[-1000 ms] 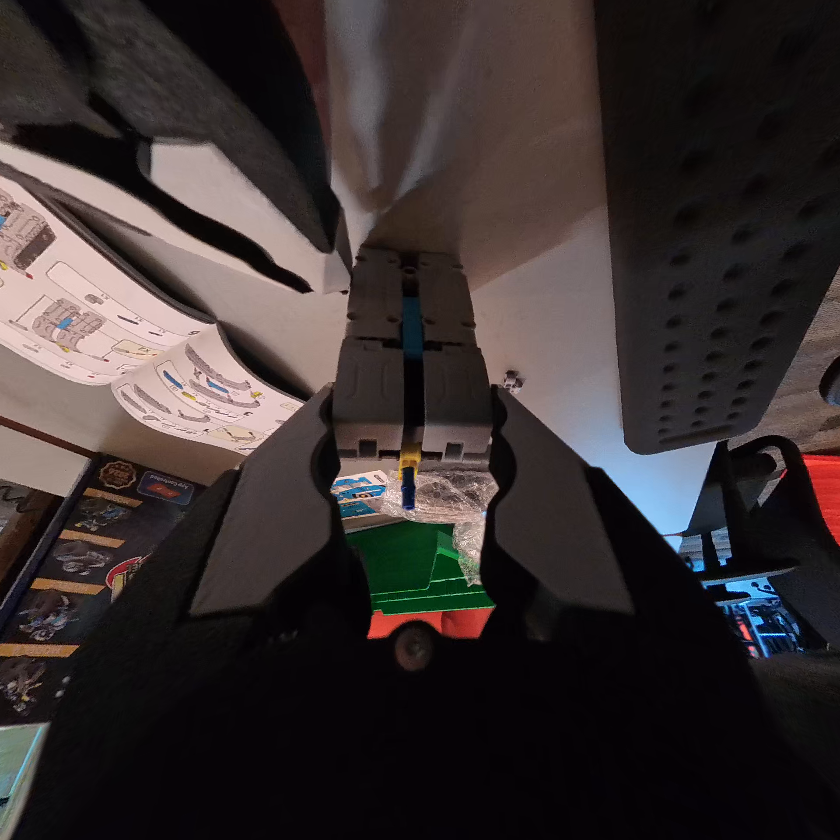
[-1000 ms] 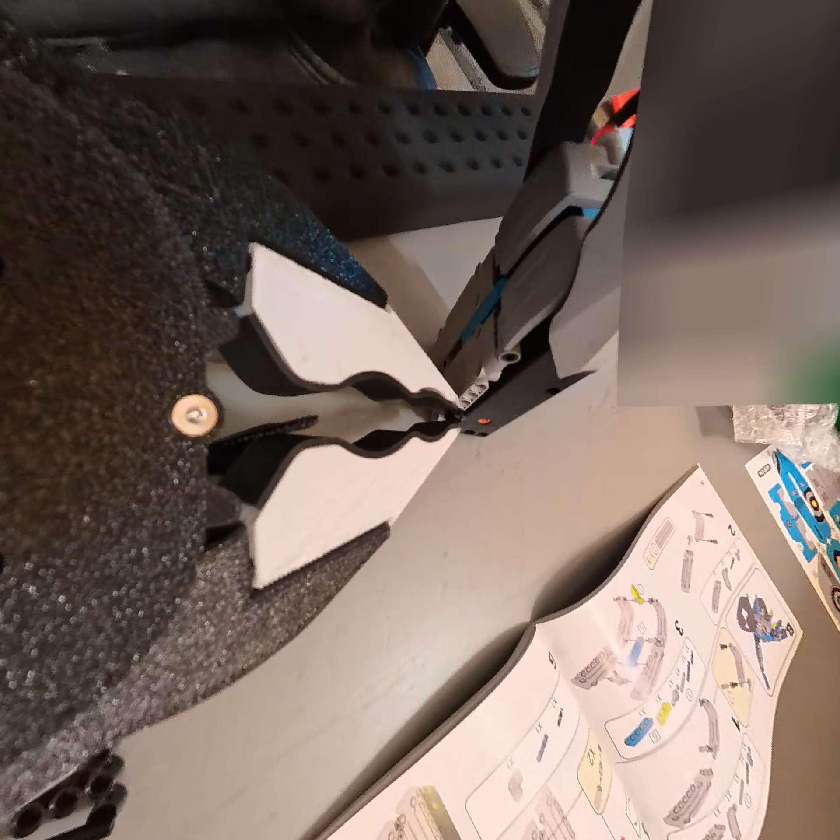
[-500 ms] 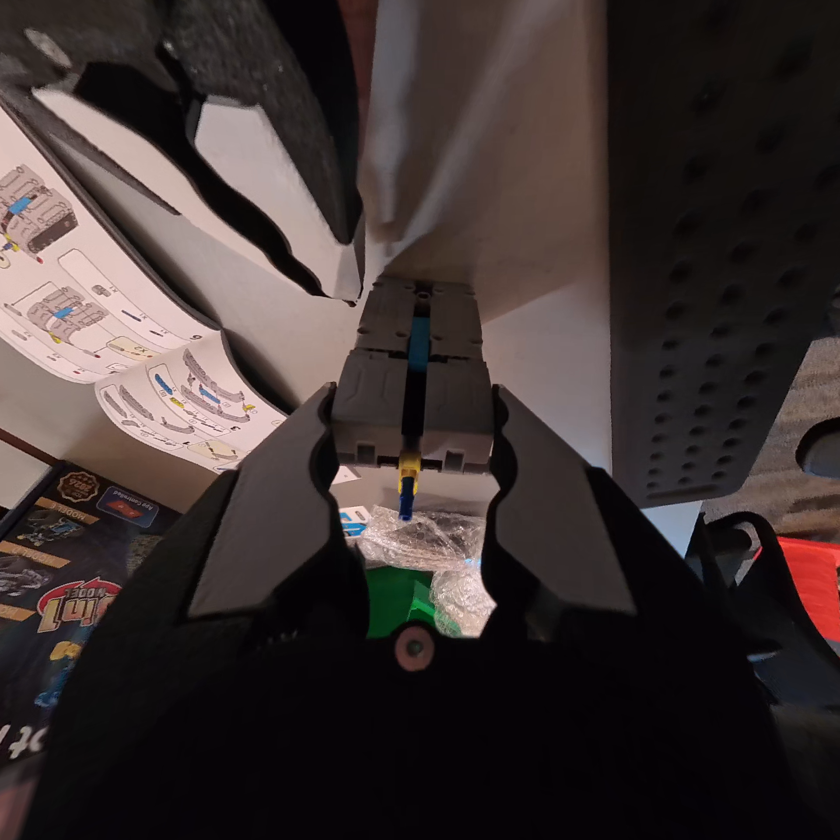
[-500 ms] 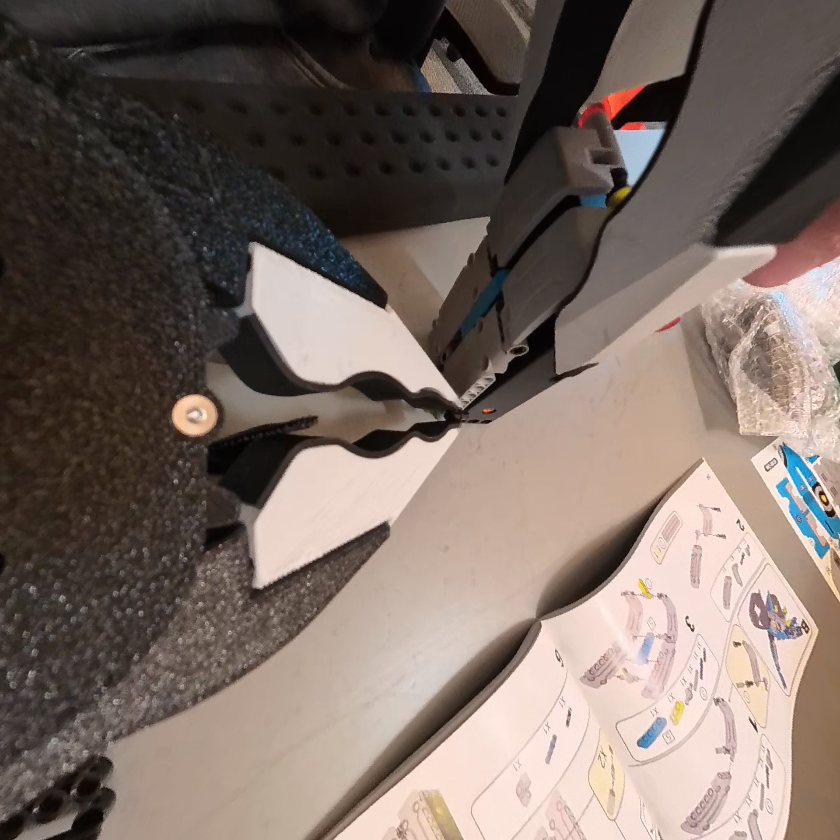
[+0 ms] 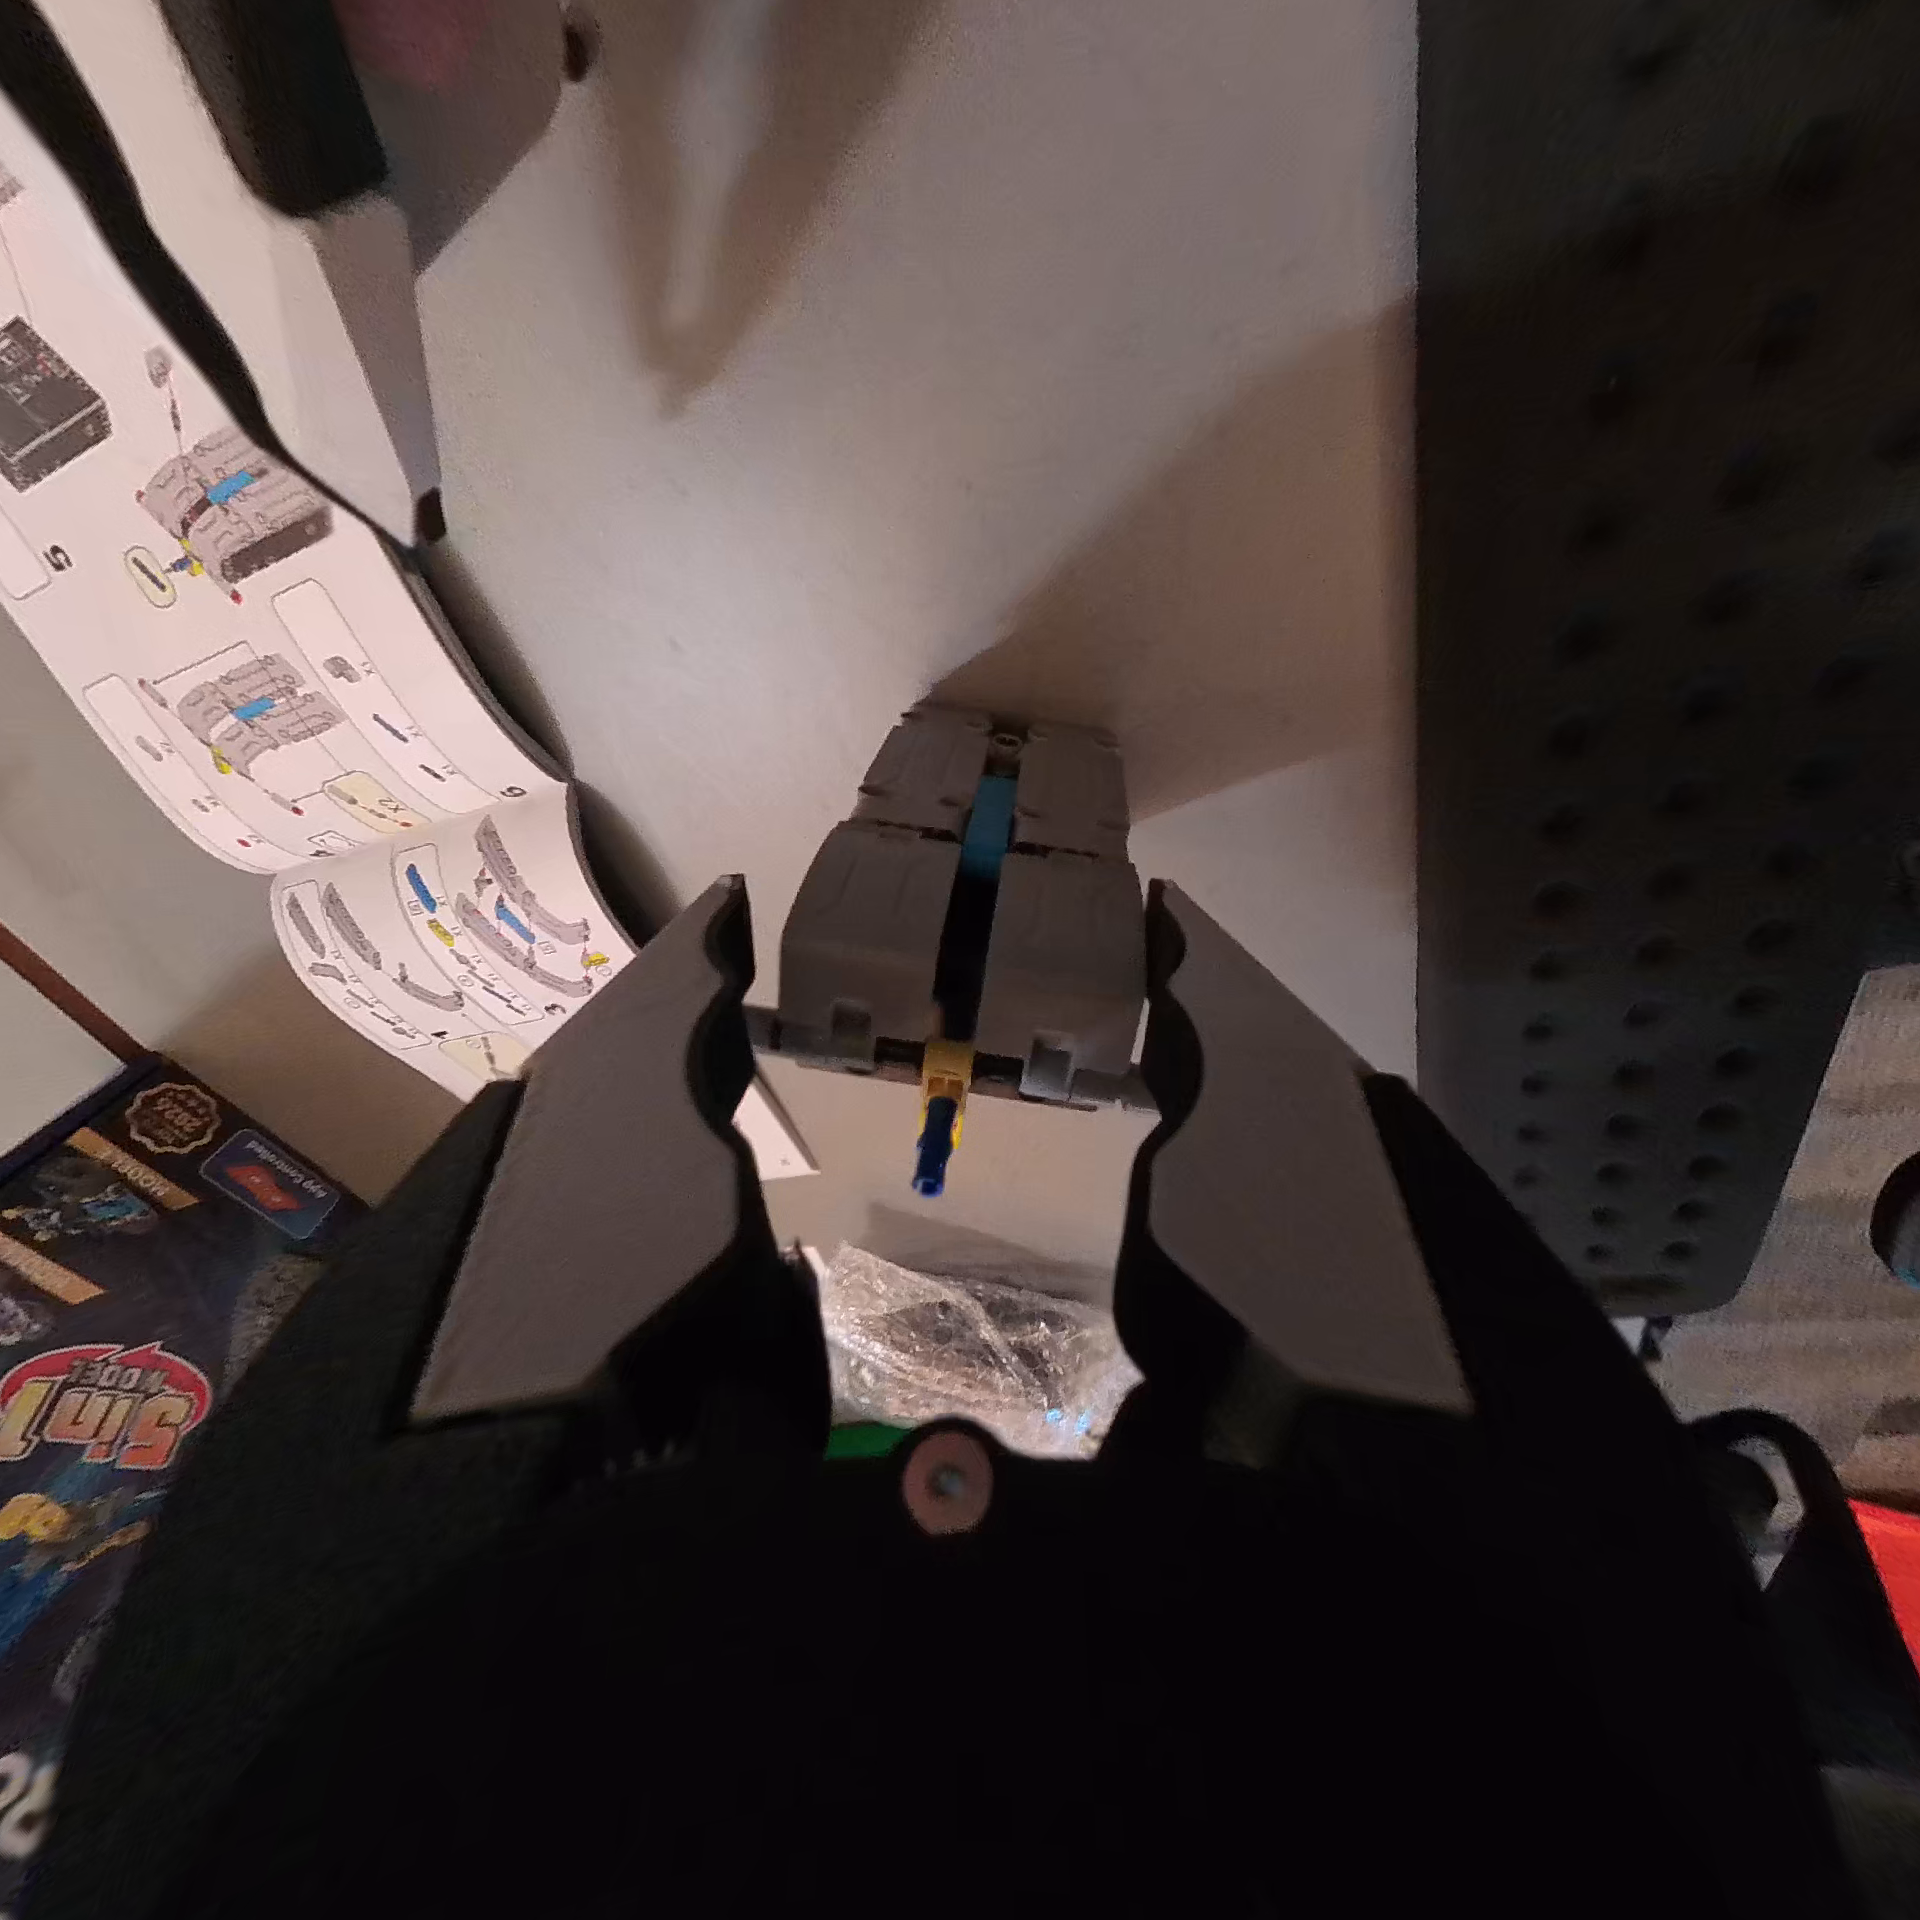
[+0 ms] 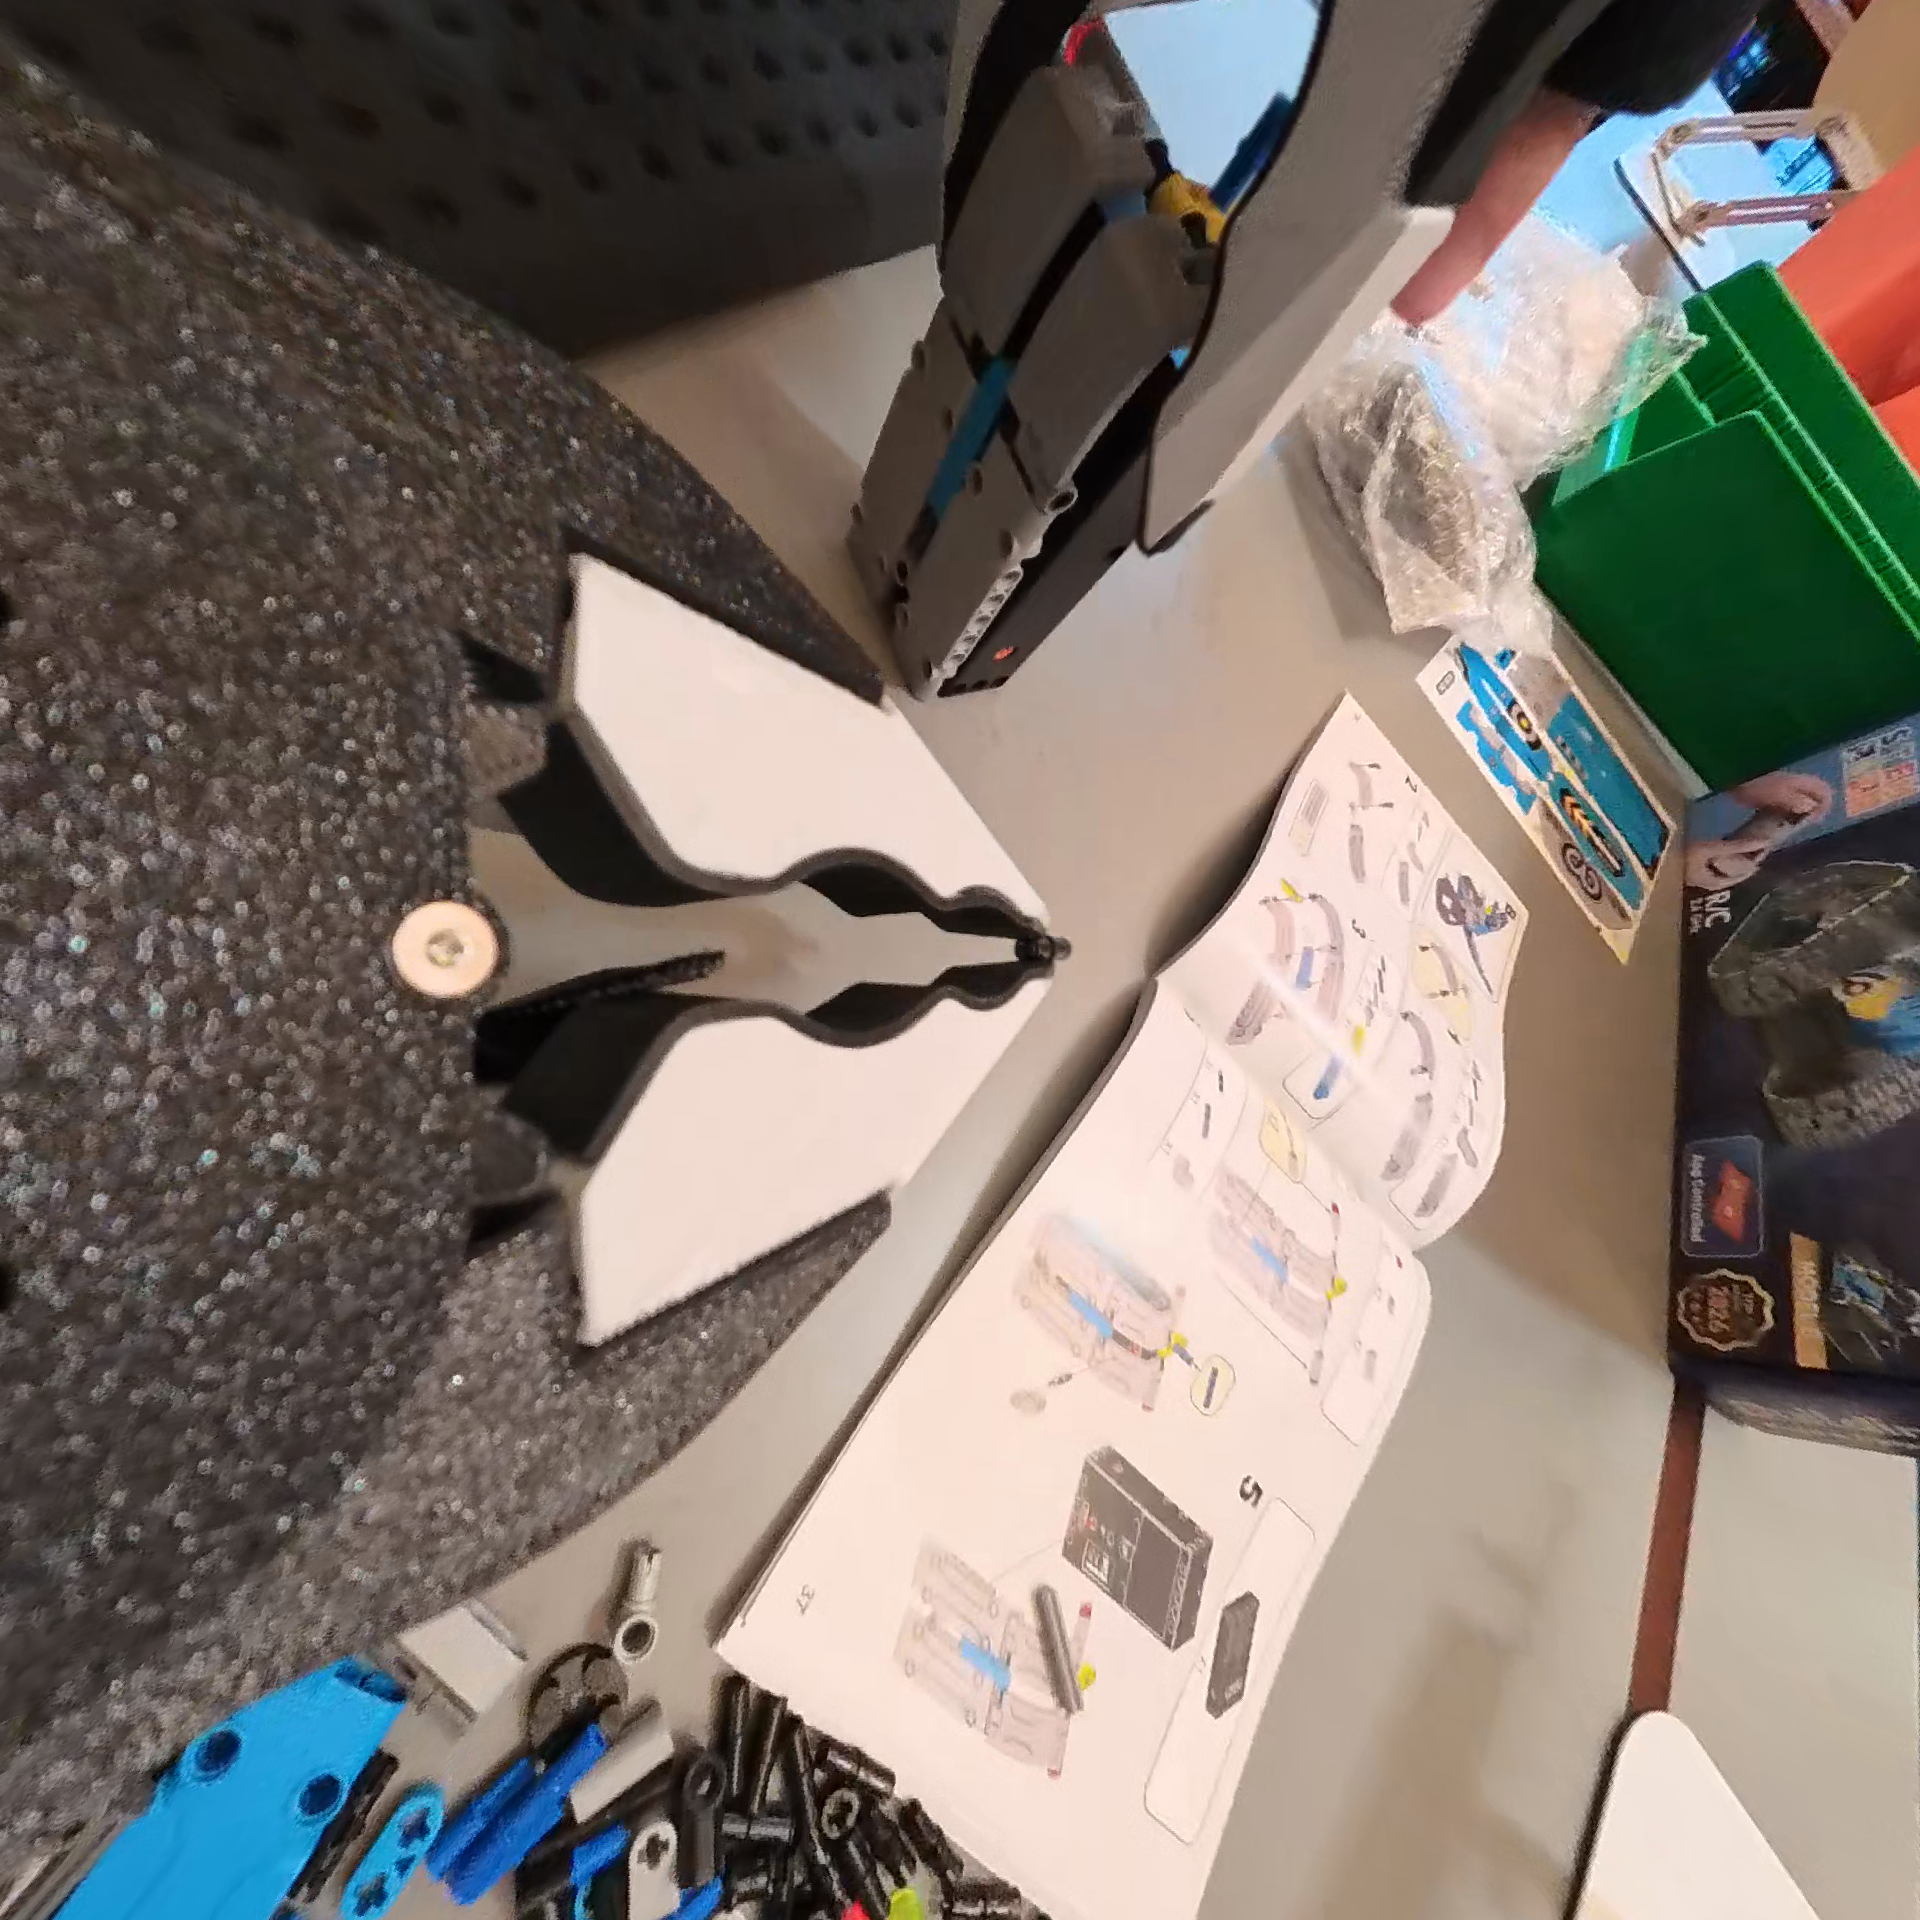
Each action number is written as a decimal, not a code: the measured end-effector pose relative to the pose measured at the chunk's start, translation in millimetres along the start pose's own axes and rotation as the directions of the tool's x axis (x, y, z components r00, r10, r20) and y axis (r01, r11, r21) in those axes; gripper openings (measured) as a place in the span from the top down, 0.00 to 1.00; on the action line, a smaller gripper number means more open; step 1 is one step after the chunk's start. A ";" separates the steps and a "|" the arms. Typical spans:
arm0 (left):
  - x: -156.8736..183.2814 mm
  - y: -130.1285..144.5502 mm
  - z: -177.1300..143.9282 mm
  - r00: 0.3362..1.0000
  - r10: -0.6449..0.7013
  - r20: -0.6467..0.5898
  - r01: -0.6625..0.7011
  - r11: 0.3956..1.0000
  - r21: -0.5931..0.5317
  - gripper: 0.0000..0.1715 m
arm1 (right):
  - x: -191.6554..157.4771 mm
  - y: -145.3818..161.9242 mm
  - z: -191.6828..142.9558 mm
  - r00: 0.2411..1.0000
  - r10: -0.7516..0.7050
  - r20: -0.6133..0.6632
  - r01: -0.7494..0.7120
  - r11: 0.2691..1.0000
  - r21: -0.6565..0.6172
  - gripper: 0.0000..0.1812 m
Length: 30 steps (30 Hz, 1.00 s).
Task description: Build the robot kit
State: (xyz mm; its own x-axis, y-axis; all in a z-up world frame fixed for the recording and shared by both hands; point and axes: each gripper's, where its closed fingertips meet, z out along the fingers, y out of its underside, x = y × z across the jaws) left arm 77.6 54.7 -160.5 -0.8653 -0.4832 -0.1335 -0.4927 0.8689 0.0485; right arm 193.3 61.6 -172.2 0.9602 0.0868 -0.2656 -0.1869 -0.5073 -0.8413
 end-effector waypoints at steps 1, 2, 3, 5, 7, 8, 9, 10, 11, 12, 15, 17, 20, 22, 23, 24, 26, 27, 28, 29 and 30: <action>0.0 -0.7 -0.4 1.000 -0.009 -0.001 0.009 1.000 0.018 0.56 | 0.0 1.8 1.0 1.000 0.000 0.002 0.000 1.000 -0.009 0.98; 0.0 -1.4 -1.1 1.000 -0.019 -0.001 0.019 0.999 0.034 0.56 | -1.0 4.1 2.8 1.000 -0.005 0.005 0.005 1.000 -0.021 0.98; -0.9 -2.1 -1.9 1.000 -0.027 0.006 0.027 0.998 0.051 0.55 | -3.2 6.4 4.7 1.000 -0.013 0.012 0.013 0.999 -0.034 0.98; -2.4 -3.9 -3.6 0.999 -0.043 0.023 0.041 0.995 0.089 0.54 | -6.9 10.8 7.7 0.999 -0.037 0.018 0.038 0.998 -0.059 0.98; -2.2 -6.3 -6.7 0.997 -0.070 0.031 0.065 0.989 0.132 0.52 | -9.2 12.8 9.1 0.998 -0.050 0.026 0.052 0.996 -0.071 0.98; -1.7 -7.0 -8.5 0.996 -0.083 0.034 0.077 0.986 0.151 0.51 | -9.4 12.6 9.0 0.998 -0.049 0.027 0.051 0.996 -0.069 0.98; -1.5 -7.4 -10.5 0.995 -0.095 0.040 0.087 0.982 0.170 0.51 | -9.1 12.7 8.8 0.999 -0.045 0.029 0.047 0.997 -0.069 0.98; -0.6 -7.2 -12.5 0.993 -0.107 0.041 0.097 0.977 0.188 0.51 | -9.0 13.0 8.9 0.999 -0.038 0.035 0.040 0.997 -0.070 0.98; 0.7 -6.7 -14.6 0.992 -0.121 0.037 0.111 0.972 0.206 0.51 | -9.5 13.4 9.1 0.999 -0.028 0.043 0.031 0.997 -0.071 0.98; 1.0 -6.6 -16.9 0.990 -0.140 0.036 0.128 0.965 0.229 0.51 | -10.3 13.8 9.4 0.998 -0.022 0.051 0.025 0.997 -0.073 0.98; -2.4 -7.3 -25.8 0.979 -0.201 0.041 0.179 0.934 0.308 0.49 | -13.0 15.7 10.9 0.998 -0.032 0.059 0.037 0.996 -0.085 0.98; -7.2 -8.6 -30.2 0.970 -0.235 0.059 0.199 0.912 0.358 0.49 | -15.3 17.3 12.5 0.997 -0.040 0.065 0.046 0.995 -0.094 0.98; -7.4 -12.5 -30.3 0.964 -0.260 0.061 0.214 0.888 0.408 0.48 | -16.4 18.9 13.5 0.997 -0.040 0.071 0.047 0.994 -0.101 0.98; -7.3 -14.3 -32.3 0.957 -0.283 0.061 0.229 0.869 0.439 0.48 | -16.2 18.7 13.2 0.997 -0.038 0.074 0.045 0.994 -0.098 0.98; -7.4 -14.1 -35.4 0.952 -0.300 0.061 0.240 0.856 0.458 0.48 | -16.3 18.2 13.0 0.996 -0.037 0.075 0.045 0.994 -0.096 0.98; -7.2 -13.8 -40.6 0.944 -0.326 0.055 0.260 0.833 0.489 0.48 | -16.3 17.9 13.3 0.996 -0.038 0.076 0.045 0.994 -0.095 0.98; -7.1 -11.0 -54.8 0.918 -0.394 0.039 0.304 0.766 0.566 0.48 | -18.4 17.8 13.8 0.995 -0.041 0.087 0.050 0.994 -0.096 0.98; -7.6 -7.2 -63.3 0.898 -0.438 0.038 0.327 0.723 0.608 0.48 | -19.5 18.0 14.1 0.995 -0.045 0.089 0.053 0.994 -0.097 0.98; -7.4 -1.9 -71.7 0.873 -0.487 0.033 0.353 0.676 0.646 0.48 | -20.5 18.2 14.4 0.995 -0.051 0.090 0.060 0.993 -0.097 0.98; -6.4 4.4 -79.9 0.841 -0.540 0.027 0.379 0.625 0.682 0.48 | -21.6 18.3 14.7 0.994 -0.060 0.092 0.069 0.993 -0.097 0.98; -5.3 12.0 -87.5 0.803 -0.595 0.024 0.401 0.570 0.717 0.48 | -23.2 18.1 15.0 0.993 -0.068 0.097 0.078 0.992 -0.095 0.98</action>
State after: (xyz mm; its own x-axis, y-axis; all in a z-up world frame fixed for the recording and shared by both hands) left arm 68.1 58.3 -72.6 -0.3997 -0.9027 -0.1594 -0.5620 0.3787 -0.7354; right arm 164.6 63.2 -188.3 0.9459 0.2043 -0.2521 -0.0911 -0.5784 -0.8106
